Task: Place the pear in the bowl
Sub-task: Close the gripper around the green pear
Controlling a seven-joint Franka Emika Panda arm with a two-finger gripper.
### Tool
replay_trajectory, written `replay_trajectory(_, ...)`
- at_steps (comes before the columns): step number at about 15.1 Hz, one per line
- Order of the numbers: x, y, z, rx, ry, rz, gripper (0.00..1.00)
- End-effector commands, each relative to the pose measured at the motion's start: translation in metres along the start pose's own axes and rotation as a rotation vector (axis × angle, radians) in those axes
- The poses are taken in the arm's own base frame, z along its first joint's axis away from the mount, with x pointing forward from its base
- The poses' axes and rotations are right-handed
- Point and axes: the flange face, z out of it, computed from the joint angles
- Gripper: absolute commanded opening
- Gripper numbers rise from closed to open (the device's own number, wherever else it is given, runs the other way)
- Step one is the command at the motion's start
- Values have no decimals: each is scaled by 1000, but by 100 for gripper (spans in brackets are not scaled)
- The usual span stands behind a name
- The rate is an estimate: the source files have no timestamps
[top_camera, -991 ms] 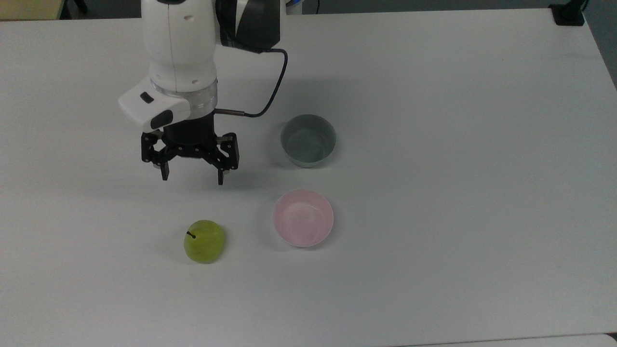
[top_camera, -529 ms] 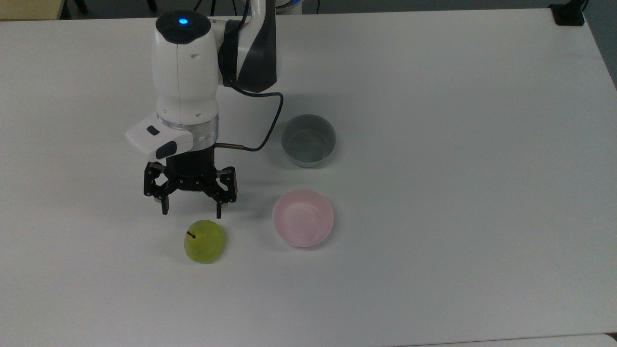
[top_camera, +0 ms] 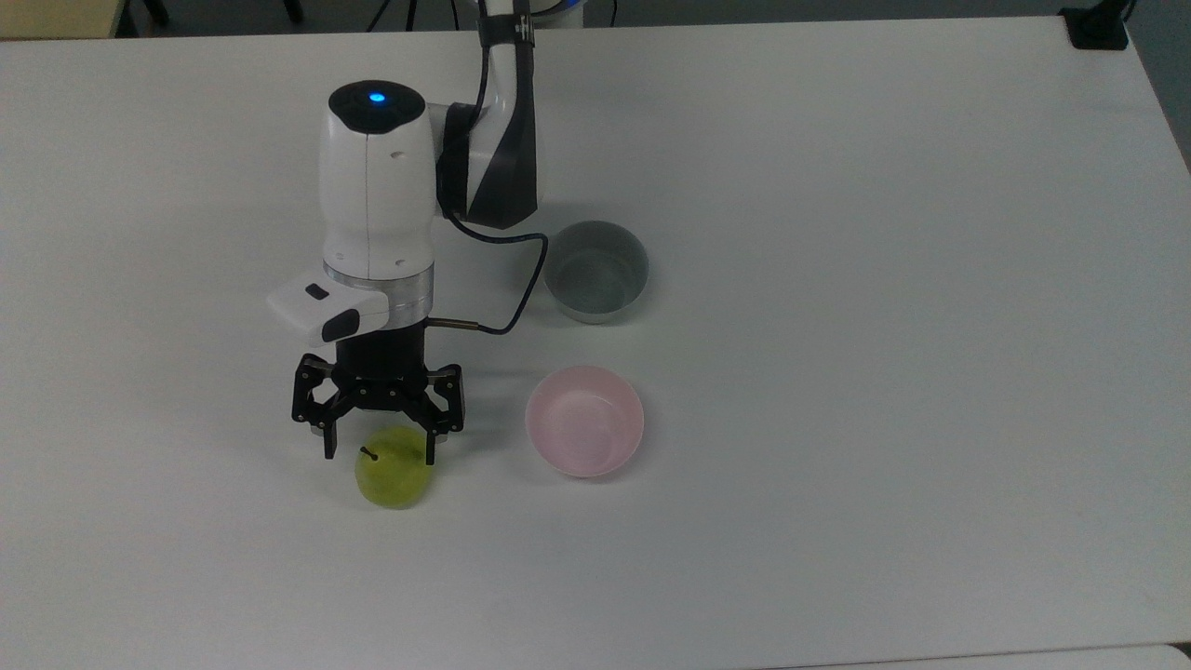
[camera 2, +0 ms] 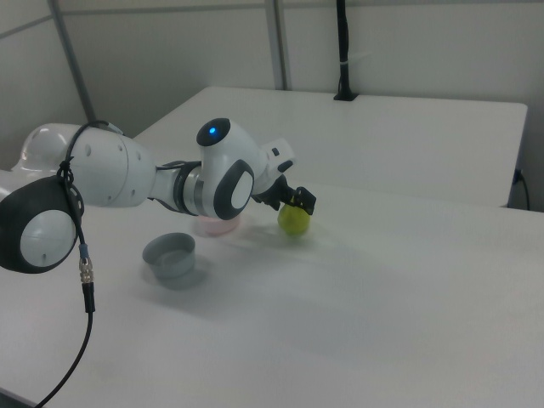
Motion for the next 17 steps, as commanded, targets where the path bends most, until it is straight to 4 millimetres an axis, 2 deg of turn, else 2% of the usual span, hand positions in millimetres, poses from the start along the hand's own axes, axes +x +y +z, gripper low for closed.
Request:
replay_trajectory(1, 1, 1, 3, -5, 25, -15, 89)
replay_trajectory(3, 1, 1, 3, -6, 25, -16, 62)
replay_trajectory(5, 0, 0, 4, -6, 23, -18, 44)
replay_trajectory(6, 1, 0, 3, -6, 25, -18, 38)
replay_trajectory(7, 1, 0, 3, -6, 25, -19, 35)
replay_trajectory(13, 5, 2, -3, -7, 34, -17, 31)
replay_trajectory(17, 23, 12, -33, -12, 72, 9, 31)
